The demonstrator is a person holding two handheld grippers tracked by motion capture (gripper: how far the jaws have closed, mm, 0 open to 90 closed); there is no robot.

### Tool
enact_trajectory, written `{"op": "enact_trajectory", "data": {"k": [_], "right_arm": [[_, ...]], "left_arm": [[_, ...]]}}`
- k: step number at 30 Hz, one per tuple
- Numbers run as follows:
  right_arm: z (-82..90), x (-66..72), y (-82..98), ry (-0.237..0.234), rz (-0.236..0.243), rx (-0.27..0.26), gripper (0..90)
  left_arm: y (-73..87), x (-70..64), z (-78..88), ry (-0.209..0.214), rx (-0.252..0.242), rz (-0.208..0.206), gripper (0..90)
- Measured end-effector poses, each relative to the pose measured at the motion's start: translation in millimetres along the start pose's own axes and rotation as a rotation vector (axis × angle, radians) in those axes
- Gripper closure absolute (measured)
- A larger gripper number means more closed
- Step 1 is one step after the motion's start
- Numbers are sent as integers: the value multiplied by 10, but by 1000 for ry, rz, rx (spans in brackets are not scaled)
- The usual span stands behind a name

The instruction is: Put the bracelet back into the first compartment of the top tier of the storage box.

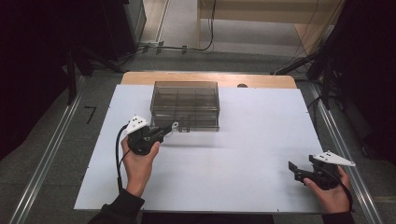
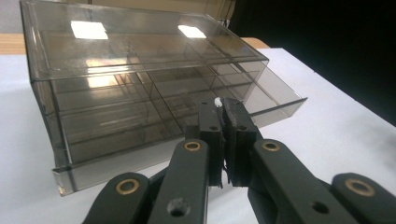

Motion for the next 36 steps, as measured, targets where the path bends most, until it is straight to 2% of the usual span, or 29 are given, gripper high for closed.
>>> {"op": "enact_trajectory", "data": {"k": [17,36], "right_arm": [[-5,-1,1,1,2,3,143],[-15,5,0,2,1,6,143]], "left_arm": [[-45,114,-13,-36,-25,2,880],[-153,228,-40,-65,-76,9,881]]}}
Point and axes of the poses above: each handheld gripper's, and its own axes: z roughly backward along the jaws, y roughly out of its underside, x roughly to its left, the point moved 3 cm from there along -z, roughly forward along the jaws, and after that the axes turned 8 degrees about -x, right-handed, at the moved point
